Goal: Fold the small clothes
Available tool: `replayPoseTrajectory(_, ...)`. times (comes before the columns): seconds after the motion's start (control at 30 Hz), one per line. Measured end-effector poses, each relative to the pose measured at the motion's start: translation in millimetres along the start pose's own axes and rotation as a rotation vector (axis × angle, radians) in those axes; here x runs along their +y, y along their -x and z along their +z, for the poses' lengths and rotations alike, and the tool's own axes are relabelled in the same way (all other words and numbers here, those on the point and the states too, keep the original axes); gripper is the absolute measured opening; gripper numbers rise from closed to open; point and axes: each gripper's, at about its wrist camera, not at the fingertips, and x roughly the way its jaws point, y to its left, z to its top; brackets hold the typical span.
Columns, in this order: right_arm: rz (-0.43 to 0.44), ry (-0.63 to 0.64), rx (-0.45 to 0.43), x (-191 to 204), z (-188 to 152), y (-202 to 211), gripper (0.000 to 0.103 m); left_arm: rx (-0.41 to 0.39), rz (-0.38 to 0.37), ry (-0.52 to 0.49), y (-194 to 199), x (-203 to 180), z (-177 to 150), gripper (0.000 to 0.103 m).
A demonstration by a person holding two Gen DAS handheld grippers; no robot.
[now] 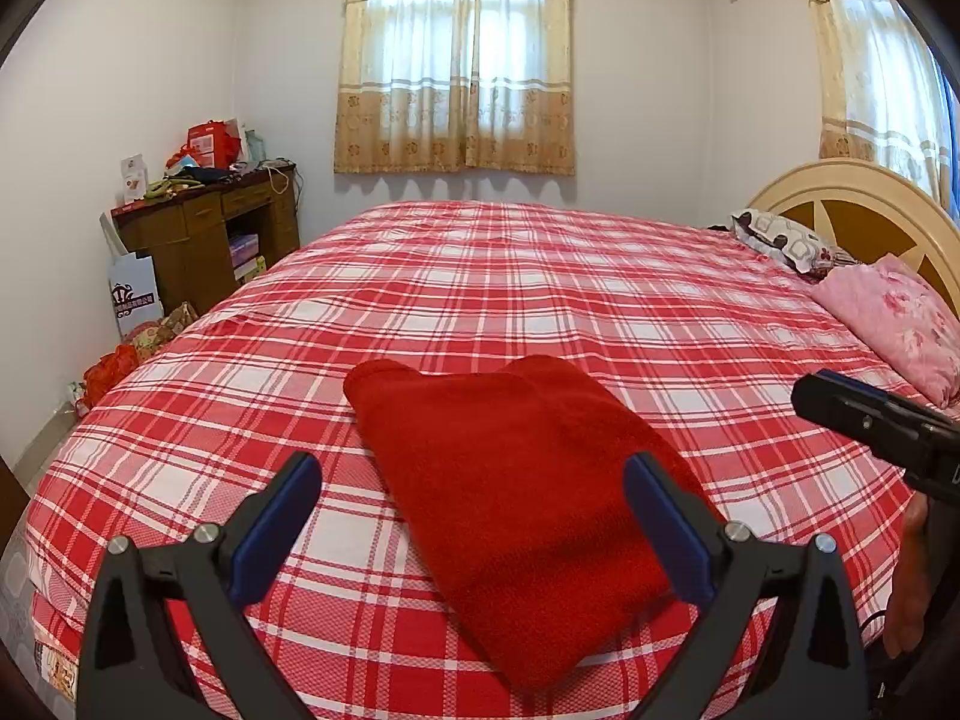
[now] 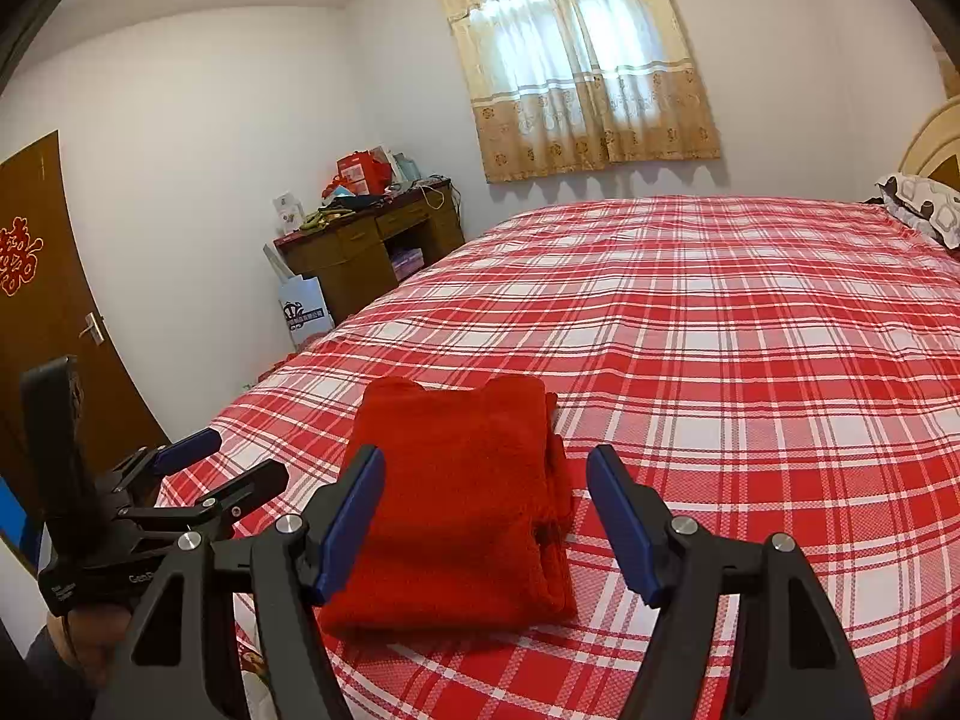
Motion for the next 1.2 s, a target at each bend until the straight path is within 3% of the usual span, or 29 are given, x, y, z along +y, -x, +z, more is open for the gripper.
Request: replayPoseTrajectory(1.2, 0.003, 0.01, -0.015, 3.2, -2.2, 2.7, 0.071, 0.022, 0.015, -0.023, -4.2, -2.6, -0.5, 0.103)
